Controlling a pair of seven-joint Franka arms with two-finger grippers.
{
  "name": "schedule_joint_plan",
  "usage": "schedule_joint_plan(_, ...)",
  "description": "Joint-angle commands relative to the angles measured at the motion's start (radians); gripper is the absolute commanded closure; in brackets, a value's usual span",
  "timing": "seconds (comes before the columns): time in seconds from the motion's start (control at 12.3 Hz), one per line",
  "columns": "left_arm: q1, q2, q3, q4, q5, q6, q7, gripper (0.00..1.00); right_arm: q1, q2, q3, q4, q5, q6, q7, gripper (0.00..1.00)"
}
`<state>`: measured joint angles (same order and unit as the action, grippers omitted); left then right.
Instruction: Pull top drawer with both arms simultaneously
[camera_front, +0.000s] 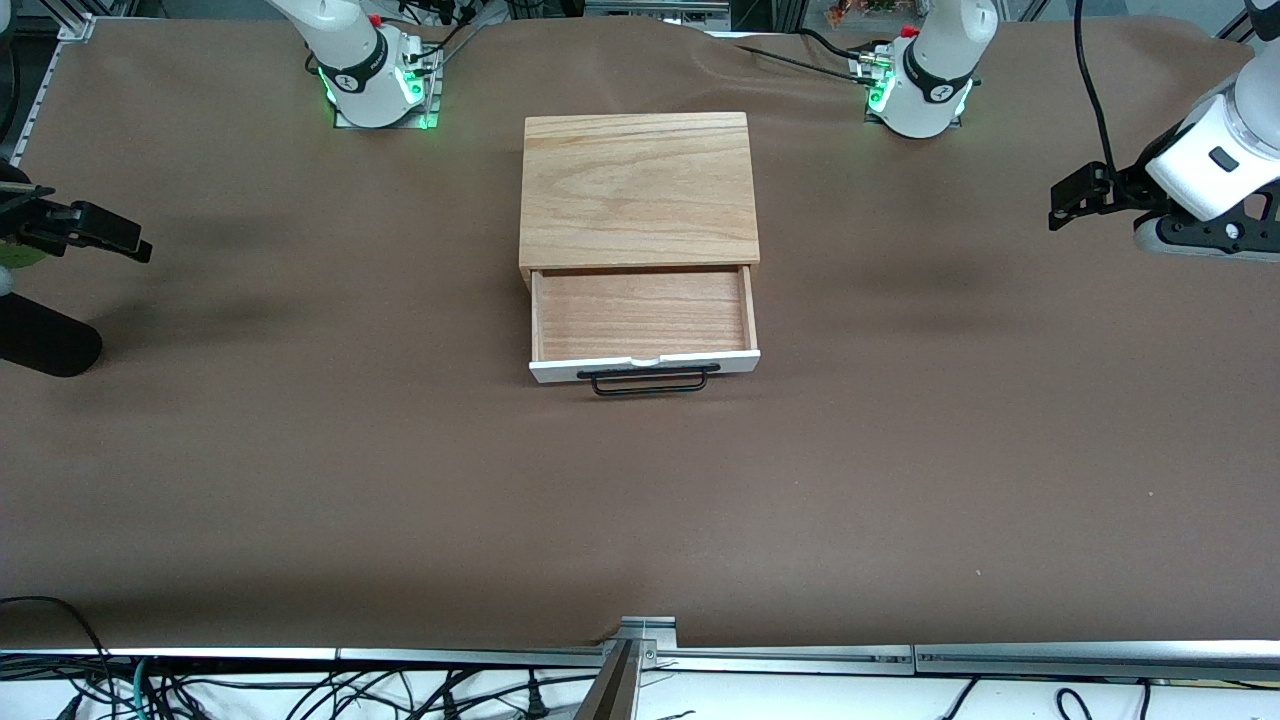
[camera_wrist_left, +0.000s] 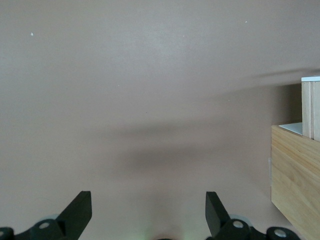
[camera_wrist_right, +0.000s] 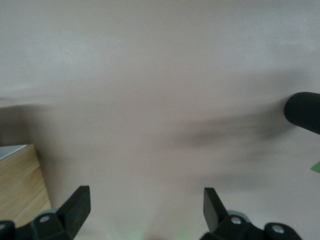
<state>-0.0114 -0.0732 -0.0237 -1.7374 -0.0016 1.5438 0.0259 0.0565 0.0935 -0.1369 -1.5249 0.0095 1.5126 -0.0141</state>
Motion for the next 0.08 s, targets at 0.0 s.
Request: schedule_joint_plan(0.0,-0.009,0.010,0.002,0.024,0.018,-0.024,-0.015,0.00,-0.017,-0.003,0.022,0.006,-0.011,0.001,0.003,0.00)
